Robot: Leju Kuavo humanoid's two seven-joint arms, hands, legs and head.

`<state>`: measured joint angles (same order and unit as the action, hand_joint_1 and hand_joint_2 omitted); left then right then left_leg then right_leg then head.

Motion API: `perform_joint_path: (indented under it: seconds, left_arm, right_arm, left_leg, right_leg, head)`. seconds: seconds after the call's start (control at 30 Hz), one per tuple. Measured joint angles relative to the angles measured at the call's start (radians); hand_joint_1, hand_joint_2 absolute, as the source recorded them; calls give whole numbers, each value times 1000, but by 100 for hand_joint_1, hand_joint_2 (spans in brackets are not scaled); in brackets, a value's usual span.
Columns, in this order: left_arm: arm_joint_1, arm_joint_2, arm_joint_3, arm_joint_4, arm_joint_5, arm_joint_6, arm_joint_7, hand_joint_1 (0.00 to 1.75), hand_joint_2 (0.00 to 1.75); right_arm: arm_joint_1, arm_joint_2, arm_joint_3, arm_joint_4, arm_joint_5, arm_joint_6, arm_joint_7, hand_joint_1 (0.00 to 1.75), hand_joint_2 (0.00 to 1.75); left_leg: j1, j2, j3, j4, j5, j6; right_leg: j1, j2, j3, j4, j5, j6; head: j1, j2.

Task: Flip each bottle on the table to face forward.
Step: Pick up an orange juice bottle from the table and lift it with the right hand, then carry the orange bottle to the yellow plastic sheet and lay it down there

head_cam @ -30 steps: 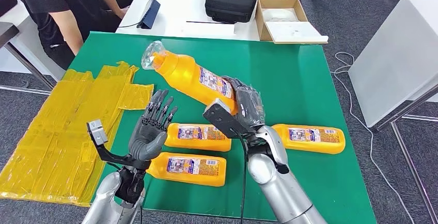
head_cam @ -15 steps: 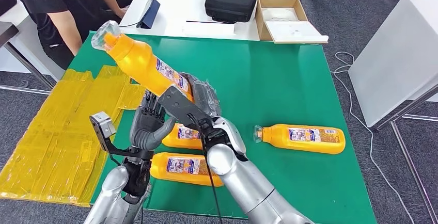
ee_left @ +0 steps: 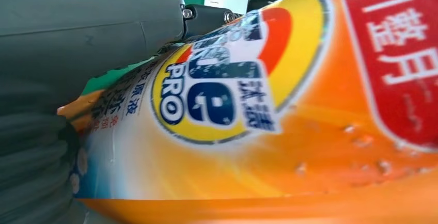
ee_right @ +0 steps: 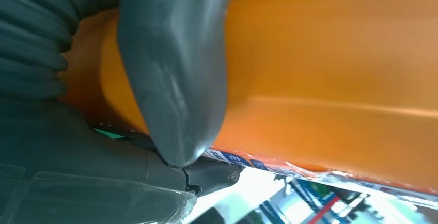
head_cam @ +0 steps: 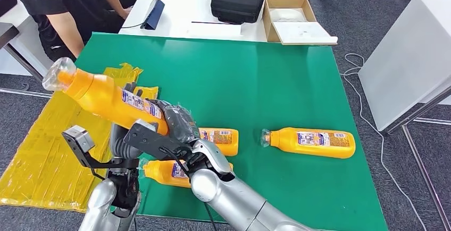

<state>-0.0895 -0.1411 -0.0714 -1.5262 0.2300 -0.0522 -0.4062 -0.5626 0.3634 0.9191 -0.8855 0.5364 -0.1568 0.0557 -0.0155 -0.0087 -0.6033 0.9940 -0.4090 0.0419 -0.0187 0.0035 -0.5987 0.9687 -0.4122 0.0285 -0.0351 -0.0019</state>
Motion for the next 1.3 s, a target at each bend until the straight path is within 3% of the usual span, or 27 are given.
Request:
perform_joint_path:
  seconds: [0.17,0.5,1.0,1.3]
  left_arm:
    - [47,-1,29,-13,0,-29,-6,0,175]
    - [64,-2,41,-15,48,-92,18,0,175]
    - [46,-8,80,-7,134,-190,66,0,175]
    - [2,-20,91,18,134,-198,76,0,175]
  right_arm:
    - [8,-1,-2,47,61,4,-61,171,175]
    - [21,-3,-22,80,103,20,-88,168,175]
    - [50,-11,-44,97,128,17,-91,170,175]
    - [56,-10,-72,97,139,16,-85,166,175]
  left_leg:
    - [-1,0,0,0,0,0]
    - [-1,1,-1,0,0,0]
    - [0,3,-1,0,0,0]
    - [-1,4,-1,0,0,0]
  right_leg:
    - [0,0,-2,0,0,0]
    - [0,0,-3,0,0,0]
    - [0,2,-6,0,0,0]
    - [0,3,-6,0,1,-1]
  head:
    - [0,0]
    - [0,0]
    - [0,0]
    - [0,0]
